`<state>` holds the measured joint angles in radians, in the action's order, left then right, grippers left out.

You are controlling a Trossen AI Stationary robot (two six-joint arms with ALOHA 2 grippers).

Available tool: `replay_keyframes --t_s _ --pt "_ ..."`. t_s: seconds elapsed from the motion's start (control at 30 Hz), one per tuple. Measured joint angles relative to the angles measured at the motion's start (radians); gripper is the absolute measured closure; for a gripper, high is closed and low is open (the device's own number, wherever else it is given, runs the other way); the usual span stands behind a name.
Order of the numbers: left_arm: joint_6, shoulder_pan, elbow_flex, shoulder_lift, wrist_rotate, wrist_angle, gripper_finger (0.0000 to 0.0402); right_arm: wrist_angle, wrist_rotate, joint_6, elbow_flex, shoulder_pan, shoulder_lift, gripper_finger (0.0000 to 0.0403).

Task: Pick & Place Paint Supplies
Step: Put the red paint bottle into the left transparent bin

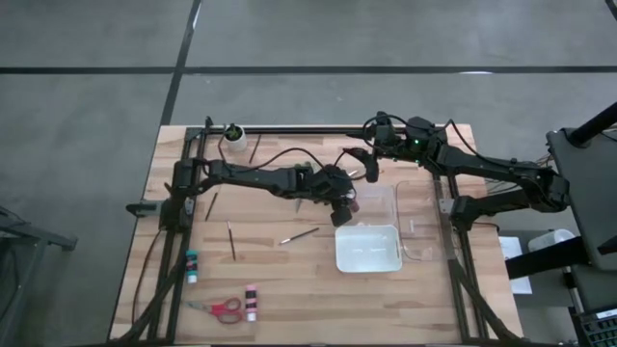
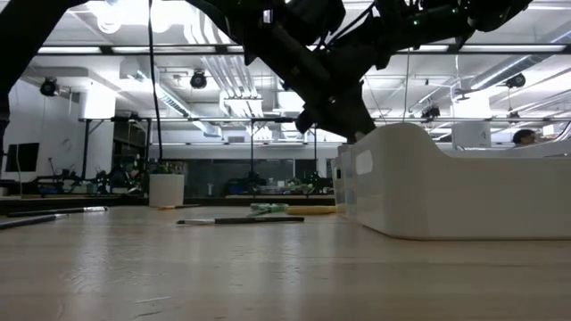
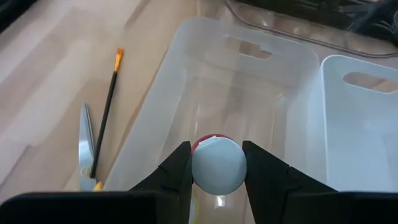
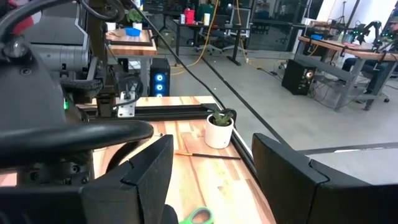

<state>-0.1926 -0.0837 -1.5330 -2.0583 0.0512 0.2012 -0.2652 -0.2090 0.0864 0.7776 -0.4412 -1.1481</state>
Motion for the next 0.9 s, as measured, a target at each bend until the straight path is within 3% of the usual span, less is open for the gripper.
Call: replay_keyframes --t_s 0.53,0.9 --pt "-0.077 0.003 -0.004 0.005 -0.030 0.094 0.0292 0.000 0.000 0.000 0.000 0.000 0.000 0.0186" --pt "-0.030 0.006 -0.050 0.014 -0.045 0.142 0.0292 0.000 0.000 0.000 0.000 0.000 0.000 0.0186"
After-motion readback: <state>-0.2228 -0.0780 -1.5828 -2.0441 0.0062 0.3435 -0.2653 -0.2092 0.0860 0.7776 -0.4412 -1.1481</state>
